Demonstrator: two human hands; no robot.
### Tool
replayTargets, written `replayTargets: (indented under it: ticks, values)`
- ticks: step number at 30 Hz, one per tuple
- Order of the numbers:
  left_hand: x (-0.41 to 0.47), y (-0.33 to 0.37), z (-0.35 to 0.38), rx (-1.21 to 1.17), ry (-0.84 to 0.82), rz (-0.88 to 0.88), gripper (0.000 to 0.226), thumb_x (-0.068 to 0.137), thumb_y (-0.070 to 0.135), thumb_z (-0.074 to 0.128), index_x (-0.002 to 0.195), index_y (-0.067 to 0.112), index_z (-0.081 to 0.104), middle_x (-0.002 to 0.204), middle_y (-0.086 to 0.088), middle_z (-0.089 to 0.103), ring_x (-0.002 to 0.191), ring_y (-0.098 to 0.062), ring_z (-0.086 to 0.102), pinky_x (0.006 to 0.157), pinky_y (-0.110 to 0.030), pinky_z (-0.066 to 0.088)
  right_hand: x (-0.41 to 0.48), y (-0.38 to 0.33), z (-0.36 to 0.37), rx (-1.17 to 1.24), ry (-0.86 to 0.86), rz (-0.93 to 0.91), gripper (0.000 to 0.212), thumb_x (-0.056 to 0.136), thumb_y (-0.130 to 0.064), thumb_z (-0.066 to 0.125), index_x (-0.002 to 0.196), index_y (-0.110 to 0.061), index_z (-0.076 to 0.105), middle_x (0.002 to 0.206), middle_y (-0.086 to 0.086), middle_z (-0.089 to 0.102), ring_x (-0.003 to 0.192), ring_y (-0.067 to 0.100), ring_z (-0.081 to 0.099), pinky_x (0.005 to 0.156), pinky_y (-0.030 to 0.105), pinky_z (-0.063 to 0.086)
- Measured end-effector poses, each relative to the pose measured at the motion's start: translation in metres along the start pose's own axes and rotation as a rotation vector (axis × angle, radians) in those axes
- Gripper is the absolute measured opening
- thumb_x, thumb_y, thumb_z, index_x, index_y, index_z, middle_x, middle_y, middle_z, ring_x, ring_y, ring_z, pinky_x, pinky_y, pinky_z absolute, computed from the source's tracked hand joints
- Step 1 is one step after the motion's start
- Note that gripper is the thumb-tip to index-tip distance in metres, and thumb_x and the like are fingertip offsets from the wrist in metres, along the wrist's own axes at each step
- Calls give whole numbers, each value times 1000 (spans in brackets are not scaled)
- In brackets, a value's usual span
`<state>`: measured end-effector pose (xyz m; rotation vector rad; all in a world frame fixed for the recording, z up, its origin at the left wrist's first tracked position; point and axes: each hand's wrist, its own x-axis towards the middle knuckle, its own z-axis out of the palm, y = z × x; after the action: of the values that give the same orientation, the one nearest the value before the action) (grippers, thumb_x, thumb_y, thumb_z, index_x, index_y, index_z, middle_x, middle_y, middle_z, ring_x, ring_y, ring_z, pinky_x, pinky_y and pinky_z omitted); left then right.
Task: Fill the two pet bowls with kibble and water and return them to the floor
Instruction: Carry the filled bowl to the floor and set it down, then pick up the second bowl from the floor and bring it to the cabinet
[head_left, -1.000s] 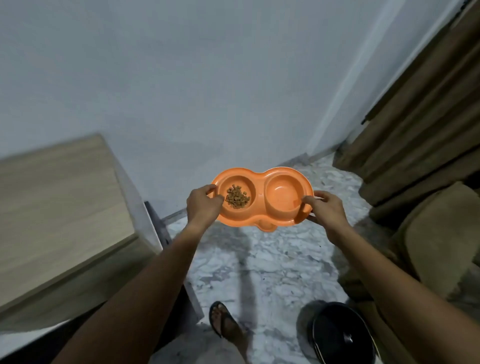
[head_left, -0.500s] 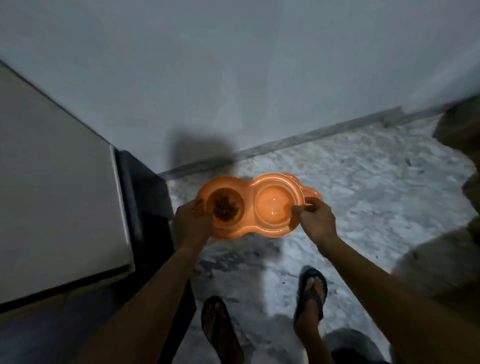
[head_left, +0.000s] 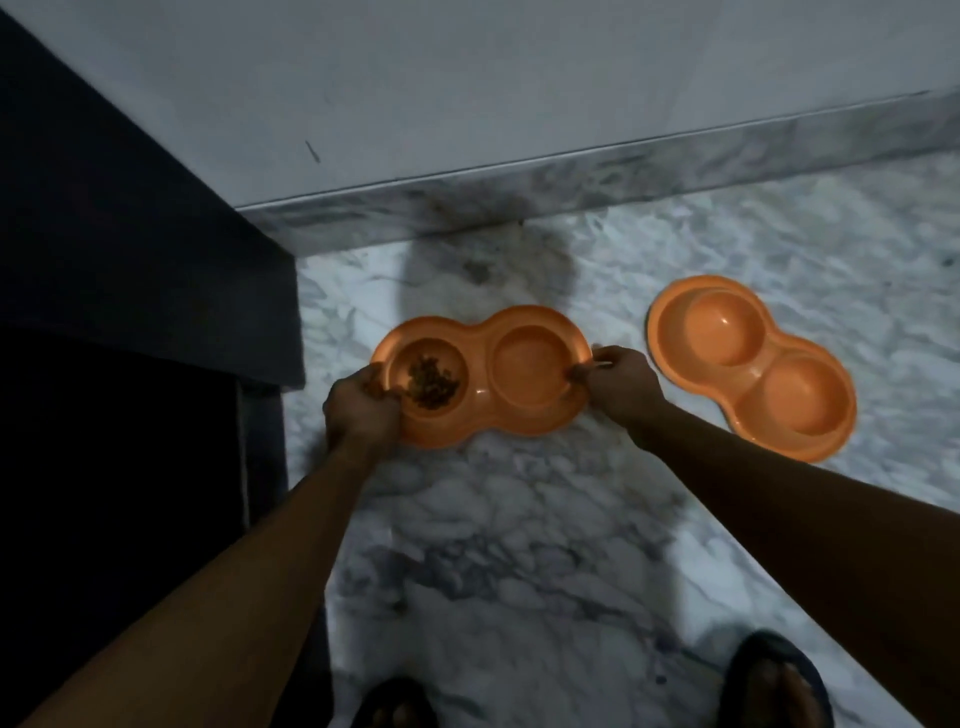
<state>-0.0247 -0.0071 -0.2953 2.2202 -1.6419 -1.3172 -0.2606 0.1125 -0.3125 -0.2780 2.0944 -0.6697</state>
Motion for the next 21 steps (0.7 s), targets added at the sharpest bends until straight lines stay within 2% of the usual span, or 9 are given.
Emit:
replayTargets:
  ticks: [1,3,6,8,9,11,13,17,21]
  values:
    - [6,-4,4,10,0,5,40,82,13,64,121,23,68,112,-8,70,105,-32,64,91,-44,55,6,2,3,-10,5,-3,11,84,-22,75,85,-20,65,99,-1,64,92,29,70,83,41,57]
    - [17,-11,12,22,2,2,40,82,13,63,121,23,68,111,-8,71,104,-32,64,91,-45,55,15,6,8,-32,0,-8,13,85,-21,74,79,-21,62,96,4,66,91,30,70,77,38,55]
    - [24,-13,20,40,-20,-21,46,84,16,62,130,22,63,121,-9,68,111,-32,61,96,-44,52,20,9,8,-55,-18,-27,12,86,-24,73,87,-14,69,90,8,70,94,32,70,72,32,47]
    - [23,-8,24,66,-30,-14,43,85,18,60,128,23,62,119,-11,67,111,-35,60,95,-44,52,21,8,5,-92,-33,-56,21,90,-25,72,100,-8,72,94,9,70,101,32,69,74,31,44]
    - [21,-6,27,80,-18,3,41,86,20,58,126,23,62,117,-12,66,109,-36,60,91,-43,53,20,7,4,-108,-41,-70,30,92,-26,70,112,-4,70,103,12,70,107,33,67,77,31,44]
    - [10,4,31,116,57,58,42,85,21,57,126,21,60,120,-13,62,108,-35,59,87,-39,51,16,5,-1,-118,-44,-88,55,94,-29,70,139,-2,56,129,17,66,123,32,61,91,33,45]
    - [-3,16,39,120,109,159,50,82,22,64,131,16,57,130,-13,55,117,-33,55,95,-39,48,9,7,-7,-110,-17,-114,68,92,-33,72,149,-6,47,142,17,59,130,31,56,99,34,45]
    - [-36,56,75,153,-7,405,61,69,28,60,126,7,62,126,-16,61,119,-32,56,103,-40,43,-5,26,-36,-35,163,-152,60,87,-33,77,139,-9,58,133,17,62,121,30,61,97,37,50]
    - [-66,104,131,236,-219,527,51,79,24,69,127,8,62,131,-14,59,126,-29,51,107,-30,32,-12,56,-83,21,401,-87,42,83,-27,79,120,-11,68,117,19,61,104,35,63,89,36,49]
